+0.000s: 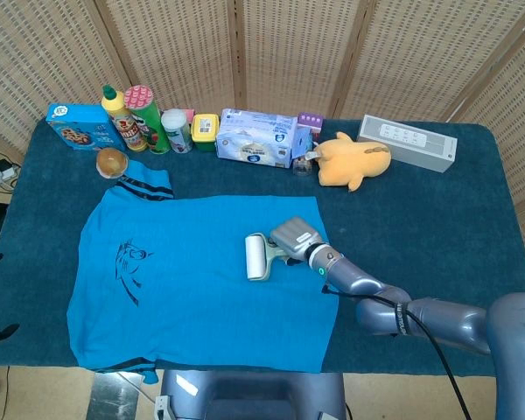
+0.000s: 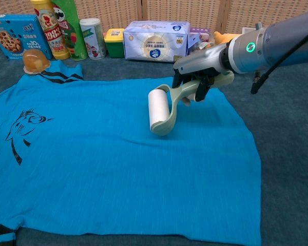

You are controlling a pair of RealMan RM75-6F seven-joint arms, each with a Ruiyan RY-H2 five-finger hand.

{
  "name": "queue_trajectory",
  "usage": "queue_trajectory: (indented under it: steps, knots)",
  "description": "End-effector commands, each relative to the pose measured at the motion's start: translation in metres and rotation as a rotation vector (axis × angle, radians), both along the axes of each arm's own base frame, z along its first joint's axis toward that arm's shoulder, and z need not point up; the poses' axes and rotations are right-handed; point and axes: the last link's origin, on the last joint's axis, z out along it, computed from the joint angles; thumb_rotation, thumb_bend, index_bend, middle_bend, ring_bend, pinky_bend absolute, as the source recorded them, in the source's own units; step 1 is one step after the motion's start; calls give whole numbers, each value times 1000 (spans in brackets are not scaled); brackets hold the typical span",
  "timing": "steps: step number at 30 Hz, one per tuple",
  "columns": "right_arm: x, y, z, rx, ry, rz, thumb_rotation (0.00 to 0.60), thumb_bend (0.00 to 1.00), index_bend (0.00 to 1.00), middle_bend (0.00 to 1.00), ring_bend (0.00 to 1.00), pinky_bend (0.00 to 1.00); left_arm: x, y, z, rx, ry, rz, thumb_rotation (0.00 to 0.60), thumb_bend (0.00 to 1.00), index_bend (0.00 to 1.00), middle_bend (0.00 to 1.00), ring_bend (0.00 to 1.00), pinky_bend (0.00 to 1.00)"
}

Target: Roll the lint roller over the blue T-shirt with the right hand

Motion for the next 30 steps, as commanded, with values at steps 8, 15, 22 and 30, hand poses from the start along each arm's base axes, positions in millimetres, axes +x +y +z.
queue_trajectory:
  steps: [8, 15, 22, 30]
  knots:
    - [0, -4, -10, 7, 95, -29, 600, 1000, 589, 725, 870, 1000, -1, 2, 1, -1, -2, 6, 600, 89, 0, 0, 0, 0]
    - [13, 2, -14, -6, 109, -11, 600, 1000, 590, 725, 870, 1000, -2, 2, 1, -1, -2, 9, 600, 89, 0, 0, 0, 0]
    - [32, 10, -25, -20, 146, 49, 600, 1000, 591, 726, 870, 1000, -2, 2, 2, -2, -7, 5, 600, 89, 0, 0, 0, 0]
    - [29, 12, -30, 12, 235, 41, 600, 1000, 599, 728, 870, 1000, -3, 3, 1, -15, -9, 3, 600, 89, 0, 0, 0, 0]
